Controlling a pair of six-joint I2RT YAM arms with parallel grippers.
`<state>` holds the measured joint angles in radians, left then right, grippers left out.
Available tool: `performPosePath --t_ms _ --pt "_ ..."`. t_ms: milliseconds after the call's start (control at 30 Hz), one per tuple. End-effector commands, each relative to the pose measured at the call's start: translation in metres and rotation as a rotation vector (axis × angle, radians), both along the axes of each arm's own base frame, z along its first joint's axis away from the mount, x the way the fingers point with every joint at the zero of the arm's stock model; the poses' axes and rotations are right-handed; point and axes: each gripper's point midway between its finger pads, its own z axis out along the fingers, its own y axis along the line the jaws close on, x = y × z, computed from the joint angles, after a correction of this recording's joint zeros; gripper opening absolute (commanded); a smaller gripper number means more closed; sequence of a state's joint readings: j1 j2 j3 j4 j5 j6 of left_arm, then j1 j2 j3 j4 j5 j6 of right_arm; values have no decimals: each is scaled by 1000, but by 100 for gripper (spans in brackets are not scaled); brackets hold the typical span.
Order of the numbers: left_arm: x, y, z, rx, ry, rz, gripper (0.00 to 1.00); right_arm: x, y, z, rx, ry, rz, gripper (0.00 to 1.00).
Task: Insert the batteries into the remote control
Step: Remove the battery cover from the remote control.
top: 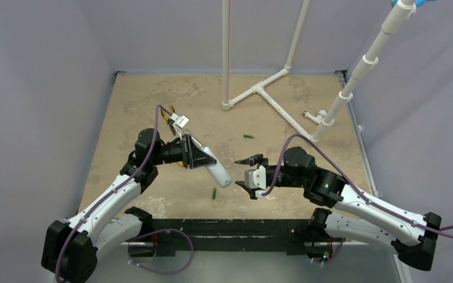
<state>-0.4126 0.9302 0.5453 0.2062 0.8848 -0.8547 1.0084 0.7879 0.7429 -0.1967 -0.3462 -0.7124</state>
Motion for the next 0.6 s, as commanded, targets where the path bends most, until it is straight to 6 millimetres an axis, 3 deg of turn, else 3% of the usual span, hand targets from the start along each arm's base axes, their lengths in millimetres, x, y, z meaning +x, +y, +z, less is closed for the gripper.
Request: performPosePath --t_ms 0,167,367,567 --pt "-1 -2 13 -62 -24 -13 0 -14 9 8 -6 34 93 57" --pt "6 1 6 -40 29 53 0 -8 16 6 -9 39 81 55" --pt "5 -7 5 -68 99 -22 0 -6 22 9 8 36 86 53" --pt "4 -8 4 -66 139 -33 0 -6 22 -4 -46 31 105 48"
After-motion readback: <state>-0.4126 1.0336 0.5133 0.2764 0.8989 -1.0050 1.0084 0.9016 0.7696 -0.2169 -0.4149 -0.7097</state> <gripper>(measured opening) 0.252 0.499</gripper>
